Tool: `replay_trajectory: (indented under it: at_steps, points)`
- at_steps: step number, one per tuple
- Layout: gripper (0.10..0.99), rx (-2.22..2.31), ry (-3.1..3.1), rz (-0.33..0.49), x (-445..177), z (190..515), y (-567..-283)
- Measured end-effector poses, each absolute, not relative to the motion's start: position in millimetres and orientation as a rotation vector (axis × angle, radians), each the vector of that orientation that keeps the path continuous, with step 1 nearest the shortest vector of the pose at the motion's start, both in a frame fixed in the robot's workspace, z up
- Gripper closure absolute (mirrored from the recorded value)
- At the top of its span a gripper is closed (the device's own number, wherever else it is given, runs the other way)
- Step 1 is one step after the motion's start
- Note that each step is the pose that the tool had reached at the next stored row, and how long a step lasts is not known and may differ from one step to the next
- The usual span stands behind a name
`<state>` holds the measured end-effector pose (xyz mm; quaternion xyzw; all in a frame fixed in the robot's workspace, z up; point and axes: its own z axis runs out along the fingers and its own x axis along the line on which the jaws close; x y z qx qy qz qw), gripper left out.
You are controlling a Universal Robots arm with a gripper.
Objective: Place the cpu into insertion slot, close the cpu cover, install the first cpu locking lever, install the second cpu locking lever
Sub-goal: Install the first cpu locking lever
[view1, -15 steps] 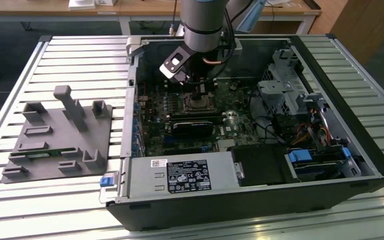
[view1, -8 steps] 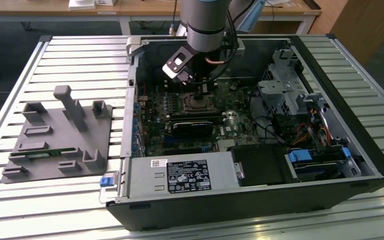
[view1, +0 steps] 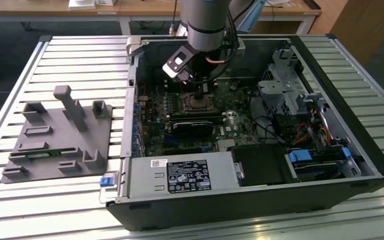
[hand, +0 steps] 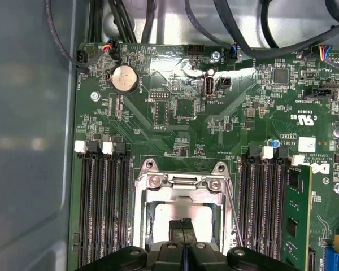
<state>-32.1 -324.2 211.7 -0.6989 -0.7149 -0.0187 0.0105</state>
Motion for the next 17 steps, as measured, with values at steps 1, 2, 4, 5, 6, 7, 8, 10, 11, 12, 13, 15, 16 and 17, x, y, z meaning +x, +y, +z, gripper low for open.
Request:
replay_trajectory:
  at_steps: [1, 2, 4, 5, 6, 7, 8, 10, 11, 12, 13, 15, 16, 17]
  points:
    - [0.980, -2.181, -2.231, -0.058, -32, 213, -324]
    - [0.980, -2.181, -2.231, -0.058, -32, 214, -324]
    - [0.980, -2.181, -2.231, -0.058, -32, 218, -324]
    - [0.980, -2.181, -2.231, -0.058, -32, 220, -324]
    - [0.980, -2.181, -2.231, -0.058, -32, 221, -324]
    - [0.980, -2.181, -2.231, -0.059, -32, 223, -324]
    - [0.980, -2.181, -2.231, -0.058, -32, 226, -324]
    - [0.980, -2.181, -2.231, -0.059, -32, 230, -324]
    - [0.980, -2.181, -2.231, -0.058, -32, 233, -324]
    - [0.980, -2.181, -2.231, -0.058, -32, 236, -324]
    - [0.980, -2.181, -2.231, -0.058, -32, 240, -324]
    - [0.980, -2.181, -2.231, -0.059, -32, 246, -324]
    - [0.980, -2.181, -2.231, -0.058, -32, 249, -324]
    - [0.980, -2.181, -2.231, -0.058, -32, 253, -324]
